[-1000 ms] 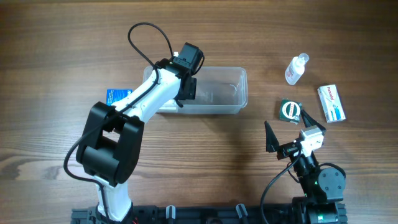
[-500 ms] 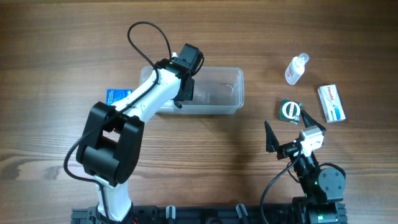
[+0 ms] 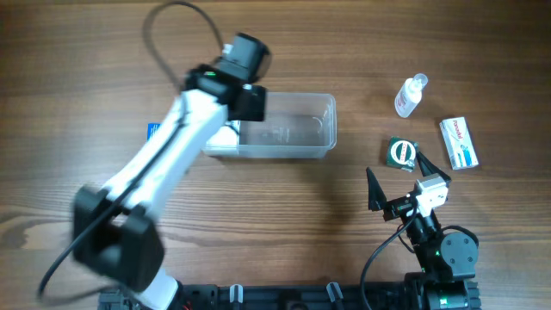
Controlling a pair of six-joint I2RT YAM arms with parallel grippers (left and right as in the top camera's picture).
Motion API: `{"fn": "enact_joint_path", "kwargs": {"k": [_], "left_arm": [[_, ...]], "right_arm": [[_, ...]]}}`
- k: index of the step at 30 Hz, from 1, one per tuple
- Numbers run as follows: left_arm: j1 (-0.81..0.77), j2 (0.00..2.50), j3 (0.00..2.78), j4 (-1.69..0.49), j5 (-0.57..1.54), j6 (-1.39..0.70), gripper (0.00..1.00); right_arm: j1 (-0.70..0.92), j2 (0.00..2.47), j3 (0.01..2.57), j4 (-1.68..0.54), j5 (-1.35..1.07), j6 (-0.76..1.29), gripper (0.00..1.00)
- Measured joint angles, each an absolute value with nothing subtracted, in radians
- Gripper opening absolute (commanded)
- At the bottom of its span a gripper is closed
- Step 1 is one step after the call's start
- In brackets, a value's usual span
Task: Pack container
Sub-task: 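Move the left gripper to the blue VapoDrops box and grasp it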
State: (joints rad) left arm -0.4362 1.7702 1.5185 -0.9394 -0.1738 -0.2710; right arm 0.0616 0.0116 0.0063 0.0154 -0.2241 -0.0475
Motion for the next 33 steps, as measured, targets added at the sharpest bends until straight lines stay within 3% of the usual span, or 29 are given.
{"fn": "enact_joint_path", "kwargs": {"k": [2, 9, 13, 22, 33], "left_arm": [[-0.379, 1.692, 1.524, -0.996, -0.186, -0.267, 0.97], [-0.05, 1.575, 1.537, -1.228, -0.165, -0.234, 1.0], [0.054, 1.584, 1.462, -1.181, -0.061, -0.149, 1.0], [0.073, 1.601, 1.185, -0.92, 0.01, 0.056, 1.0], [0.073, 1.666, 1.166, -0.757, 0.01, 0.225, 1.0]], "right_arm": [[0.062, 0.012, 0.006, 0.016, -0.224, -0.047, 1.0], [0.062, 0.012, 0.006, 0.015, -0.224, -0.047, 1.0], [0.062, 0.012, 0.006, 0.015, -0.224, -0.047, 1.0], [0.062, 0.012, 0.006, 0.015, -0.224, -0.047, 1.0], [0.062, 0.012, 0.006, 0.015, -0.224, -0.047, 1.0]]}}
